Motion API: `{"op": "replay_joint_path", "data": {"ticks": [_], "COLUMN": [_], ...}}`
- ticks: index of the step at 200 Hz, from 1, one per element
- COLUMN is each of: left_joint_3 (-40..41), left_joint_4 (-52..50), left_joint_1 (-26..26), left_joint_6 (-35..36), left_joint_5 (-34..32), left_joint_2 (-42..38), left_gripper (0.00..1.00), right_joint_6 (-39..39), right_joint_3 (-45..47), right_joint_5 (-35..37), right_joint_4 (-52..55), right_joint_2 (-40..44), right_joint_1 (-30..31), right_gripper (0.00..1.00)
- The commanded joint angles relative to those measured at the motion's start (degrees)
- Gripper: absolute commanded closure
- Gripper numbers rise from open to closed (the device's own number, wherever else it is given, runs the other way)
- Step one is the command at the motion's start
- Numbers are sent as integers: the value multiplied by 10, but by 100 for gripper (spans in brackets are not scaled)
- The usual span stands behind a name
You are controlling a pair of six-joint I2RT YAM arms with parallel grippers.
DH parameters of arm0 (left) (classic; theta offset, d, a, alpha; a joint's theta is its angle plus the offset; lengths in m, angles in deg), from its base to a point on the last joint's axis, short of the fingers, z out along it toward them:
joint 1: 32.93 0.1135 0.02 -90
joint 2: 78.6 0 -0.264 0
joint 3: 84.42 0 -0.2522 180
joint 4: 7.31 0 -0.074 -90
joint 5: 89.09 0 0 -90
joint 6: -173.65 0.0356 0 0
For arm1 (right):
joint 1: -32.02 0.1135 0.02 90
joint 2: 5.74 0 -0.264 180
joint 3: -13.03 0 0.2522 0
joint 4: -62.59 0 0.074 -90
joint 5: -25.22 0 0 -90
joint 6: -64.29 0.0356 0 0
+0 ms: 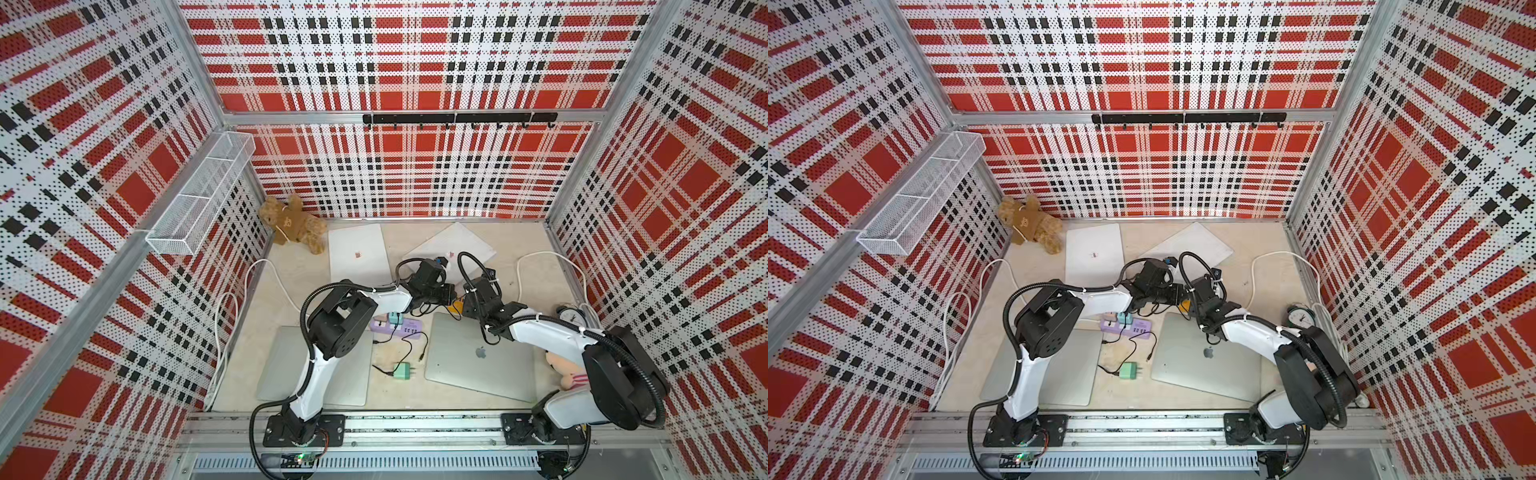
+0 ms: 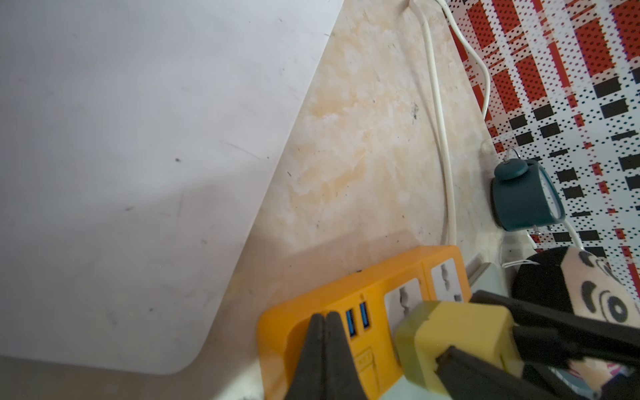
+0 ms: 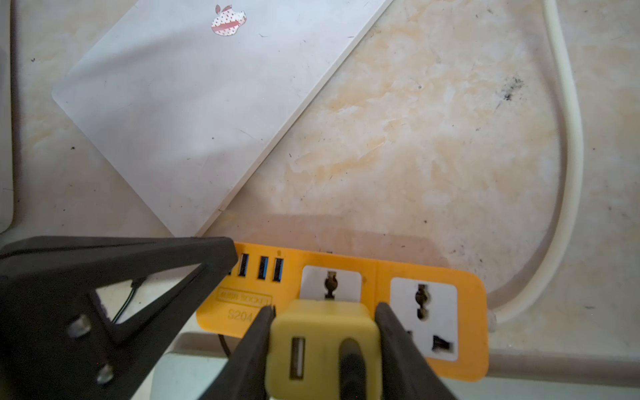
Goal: Unplug the laptop charger
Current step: Remove the plug from the socket.
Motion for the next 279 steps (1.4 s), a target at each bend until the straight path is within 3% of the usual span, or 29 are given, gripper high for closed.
{"op": "replay_joint_path", "data": {"ticks": [1,42,91,154,229,279], "left_joint_3": [30,31,37,38,39,38], "left_joint_4": [-81,-81,-77,-75,-75,-76], "left_joint_1": [-10,-10,-10,-10,-11,-13], "left_joint_6": [9,9,10,11,11,11], "left_joint_5": [-20,-21,-21,-23,-23,-24], "left_joint_2": [44,44,43,44,47,46], "left_gripper": [100,100,100,100,100,100], "right_joint_6": [8,-8,18,-20,4,-11], "right_joint_3": [-14,-46,-4,-68,-41,-59], "right_joint_5": [-35,9,-72,12,-56,-37], "right_joint_4": [-12,36,-36,64,23,46], "right_joint_2": [-3,-28,22,-31,12,-10], "right_joint_1": [11,24,-2,14,-8,-7], "right_gripper": [69,70,71,72,72,73]}}
